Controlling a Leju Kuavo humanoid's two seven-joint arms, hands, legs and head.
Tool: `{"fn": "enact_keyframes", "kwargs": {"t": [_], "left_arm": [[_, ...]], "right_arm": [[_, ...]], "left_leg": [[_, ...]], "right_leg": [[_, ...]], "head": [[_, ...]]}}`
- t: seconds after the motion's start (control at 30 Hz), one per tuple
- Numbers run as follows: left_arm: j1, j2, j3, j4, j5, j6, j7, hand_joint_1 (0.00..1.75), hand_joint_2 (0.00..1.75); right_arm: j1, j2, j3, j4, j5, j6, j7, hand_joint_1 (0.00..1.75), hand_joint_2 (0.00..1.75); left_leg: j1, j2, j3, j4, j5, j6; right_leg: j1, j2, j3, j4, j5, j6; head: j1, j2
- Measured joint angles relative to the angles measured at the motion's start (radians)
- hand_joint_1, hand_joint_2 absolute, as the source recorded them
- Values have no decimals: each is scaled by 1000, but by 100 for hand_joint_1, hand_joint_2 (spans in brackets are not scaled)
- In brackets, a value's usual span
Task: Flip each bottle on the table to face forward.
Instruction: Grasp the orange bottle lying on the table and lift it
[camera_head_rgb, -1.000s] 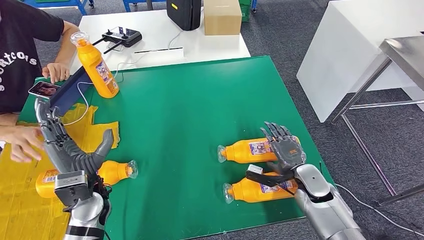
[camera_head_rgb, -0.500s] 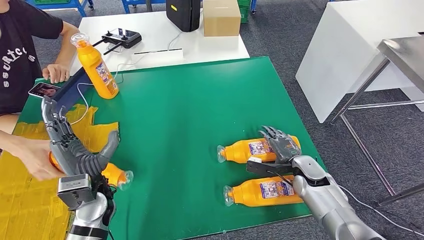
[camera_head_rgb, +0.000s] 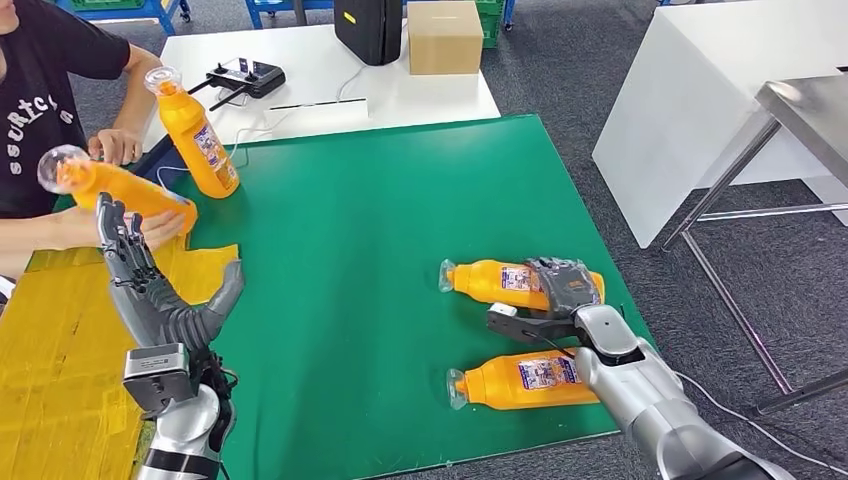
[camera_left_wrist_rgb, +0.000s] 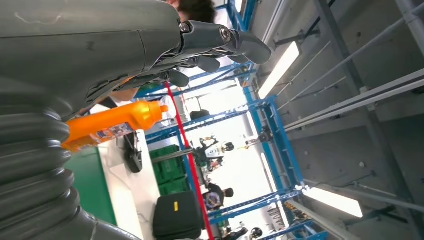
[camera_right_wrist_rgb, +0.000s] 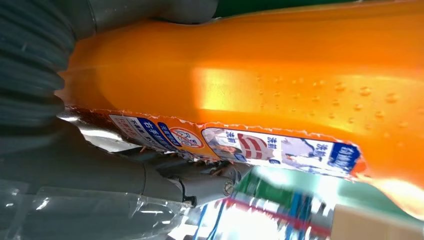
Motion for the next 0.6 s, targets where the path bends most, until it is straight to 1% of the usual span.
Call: {"fn": "enact_keyframes", "kwargs": {"t": [0.07, 0.13, 0.23, 0.3, 0.37, 0.43, 0.57, 0.6], "left_arm": [[4, 0, -1, -3, -7, 0, 8, 0, 175], [9, 0, -3, -6, -16, -1, 22, 0, 175], [14, 2, -12, -8, -45, -33, 77, 0, 175], [14, 9, -24, -6, -55, -91, 126, 0, 175], [12, 19, -41, 0, -45, -167, 167, 0, 175], [11, 29, -55, 9, -30, -219, 190, 0, 175], [6, 44, -69, 24, -22, -245, 202, 0, 175], [4, 48, -72, 28, -16, -263, 208, 0, 175]], "right_arm": [[24, 9, -9, -44, 17, -39, 18, 175, 175], [61, 26, -30, -110, 9, -112, 5, 175, 175], [135, 70, -89, -259, -56, -251, -72, 175, 175], [189, 104, -125, -375, -126, -303, -135, 175, 175], [237, 137, -154, -486, -224, -322, -196, 175, 175], [272, 165, -176, -572, -306, -326, -237, 175, 175], [312, 193, -208, -672, -351, -325, -263, 175, 175], [318, 199, -214, -686, -374, -321, -277, 175, 175]], "left_leg": [[0, 0, -2, 0, 0, 0], [0, 0, -3, 0, 0, 0], [1, 0, -5, 0, 0, 0], [1, 0, -6, 0, 0, 0], [1, -1, -7, 0, 0, 0], [0, 0, -7, 0, 0, 0], [0, 0, -7, 0, 0, 0], [0, 0, -7, 0, 0, 0]], "right_leg": [[0, 0, -2, 0, 0, 0], [0, 0, -3, 0, 0, 0], [1, -1, -5, 0, 0, 0], [1, -1, -6, 0, -1, 0], [1, -1, -7, 0, -1, 0], [1, -1, -8, 0, -1, 0], [0, 0, -8, 0, -1, 0], [0, 0, -8, 0, -1, 0]], "head": [[0, 0], [0, 0], [0, 0], [0, 0], [0, 0], [0, 0], [0, 0], [0, 0]]}}
